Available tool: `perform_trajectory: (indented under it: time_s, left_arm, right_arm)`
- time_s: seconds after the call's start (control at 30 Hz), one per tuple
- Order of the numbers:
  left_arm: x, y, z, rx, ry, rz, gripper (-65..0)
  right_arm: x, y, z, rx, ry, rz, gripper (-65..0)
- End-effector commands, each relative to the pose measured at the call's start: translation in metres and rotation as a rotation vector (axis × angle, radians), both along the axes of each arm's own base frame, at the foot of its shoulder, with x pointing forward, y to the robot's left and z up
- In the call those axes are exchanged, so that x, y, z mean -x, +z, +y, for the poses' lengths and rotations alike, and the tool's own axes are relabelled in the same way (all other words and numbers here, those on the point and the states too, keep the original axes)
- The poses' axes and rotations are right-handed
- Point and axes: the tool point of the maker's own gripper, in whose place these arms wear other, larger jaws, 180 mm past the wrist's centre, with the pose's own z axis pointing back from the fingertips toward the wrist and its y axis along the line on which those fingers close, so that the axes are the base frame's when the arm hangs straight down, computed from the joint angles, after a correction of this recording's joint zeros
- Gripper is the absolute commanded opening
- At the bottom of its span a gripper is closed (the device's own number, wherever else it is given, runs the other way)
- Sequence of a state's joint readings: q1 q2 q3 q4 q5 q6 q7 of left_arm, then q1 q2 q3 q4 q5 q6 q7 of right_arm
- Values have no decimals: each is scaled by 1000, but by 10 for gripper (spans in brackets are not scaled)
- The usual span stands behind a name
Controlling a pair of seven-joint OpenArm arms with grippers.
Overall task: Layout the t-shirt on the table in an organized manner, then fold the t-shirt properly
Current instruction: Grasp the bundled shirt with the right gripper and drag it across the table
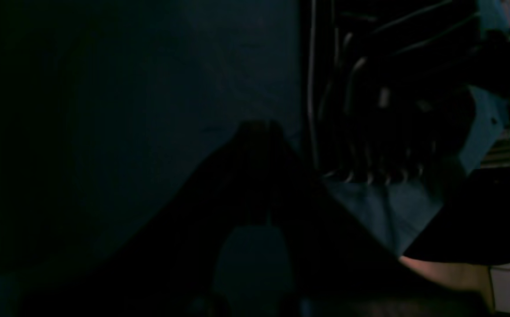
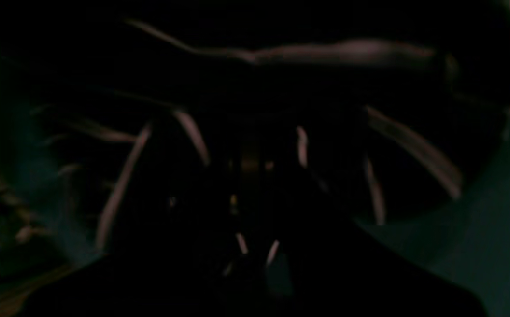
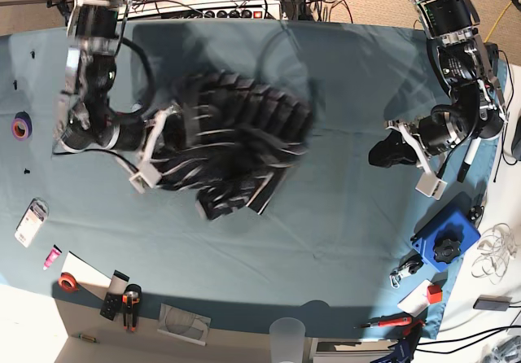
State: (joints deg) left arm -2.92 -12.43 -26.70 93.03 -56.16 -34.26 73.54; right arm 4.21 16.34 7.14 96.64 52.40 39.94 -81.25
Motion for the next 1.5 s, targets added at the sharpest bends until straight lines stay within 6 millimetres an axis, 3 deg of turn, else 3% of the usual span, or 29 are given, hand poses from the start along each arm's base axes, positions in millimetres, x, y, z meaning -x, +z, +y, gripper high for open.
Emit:
perform_trajectory:
  time_s: [0.0, 0.2, 0.3, 0.4, 0.6, 0.67, 0.83, 0.97, 1.17, 1.47]
  left_arm:
    - [-10, 18, 1, 15, 3, -65, -650]
    - [-9, 17, 1, 15, 3, -63, -650]
    - [-9, 17, 1, 15, 3, -63, -650]
    - [-10, 17, 2, 14, 3, -63, -650]
    - [-9, 16, 1, 14, 3, -60, -650]
    - [-9, 16, 1, 14, 3, -60, -650]
    - [-8, 16, 1, 14, 2, -59, -650]
    - [-8, 16, 1, 14, 2, -59, -650]
    - [-9, 16, 1, 14, 3, -60, -650]
    - [-9, 17, 1, 15, 3, -62, -650]
  right_arm:
    - [-2, 14, 4, -37, 10, -48, -650]
    - [35, 10, 21, -119, 50, -8, -650]
    - [35, 23, 27, -117, 73, -54, -650]
    - [35, 24, 29, -124, 74, -56, -650]
    - [34, 43, 41, -237, 96, -85, -650]
    - [21, 41, 24, -150, 50, -110, -650]
    - [-41, 58, -43, 39, -206, -333, -650]
    - [-68, 29, -64, 71, -281, -281, -650]
    - [-69, -21, -35, 91, -180, -109, -650]
    - [-25, -22, 44, 119, 150, -5, -650]
